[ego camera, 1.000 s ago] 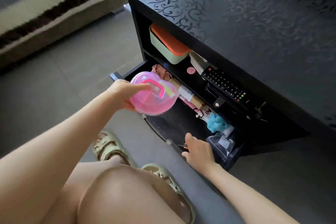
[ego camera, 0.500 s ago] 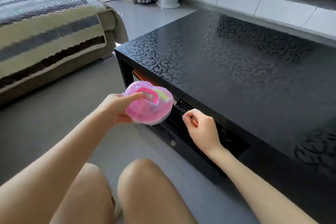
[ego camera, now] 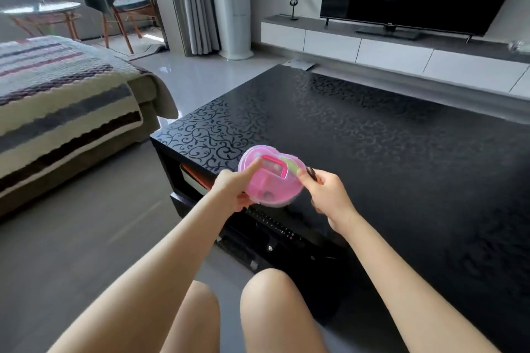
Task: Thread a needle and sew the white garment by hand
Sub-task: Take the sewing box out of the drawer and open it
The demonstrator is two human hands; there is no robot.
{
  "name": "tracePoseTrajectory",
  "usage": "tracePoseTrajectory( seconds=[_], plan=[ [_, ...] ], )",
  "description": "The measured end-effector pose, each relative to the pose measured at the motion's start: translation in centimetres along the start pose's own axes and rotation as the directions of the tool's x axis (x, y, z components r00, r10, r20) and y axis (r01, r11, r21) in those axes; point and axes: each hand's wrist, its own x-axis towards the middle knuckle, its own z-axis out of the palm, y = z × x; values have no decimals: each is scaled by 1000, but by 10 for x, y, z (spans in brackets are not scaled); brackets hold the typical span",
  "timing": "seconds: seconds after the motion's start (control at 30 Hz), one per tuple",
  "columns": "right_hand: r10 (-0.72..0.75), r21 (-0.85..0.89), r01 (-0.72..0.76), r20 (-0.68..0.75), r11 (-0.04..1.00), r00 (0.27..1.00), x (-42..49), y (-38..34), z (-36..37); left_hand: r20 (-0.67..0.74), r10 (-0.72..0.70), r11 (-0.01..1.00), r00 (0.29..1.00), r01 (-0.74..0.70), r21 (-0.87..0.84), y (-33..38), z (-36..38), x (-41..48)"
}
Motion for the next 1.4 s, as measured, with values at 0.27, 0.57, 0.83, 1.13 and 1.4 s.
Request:
tracePoseTrajectory(
  seconds=[0.27,0.57,0.83,1.13,1.4],
  plan=[
    [228,66,-227,-11,972,974,54,23,-19,-10,-152,858,988,127,-498,-18,40,21],
    [349,157,-342,-18,927,937,60,27,-17,-189,-195,796,962,43,-603,-30,66,26],
    [410,137,-399,-60,907,910,56,16,-10,-141,-229,726,963,72,-684,-26,68,15],
    [438,109,-430,-62,896,897,53,10,-9,-222,-129,857,966,-4,-515,-29,62,15],
    [-362,-637,297,30,712,932,27,3,-12,-107,68,980,992,-86,-178,6,37,21]
  ],
)
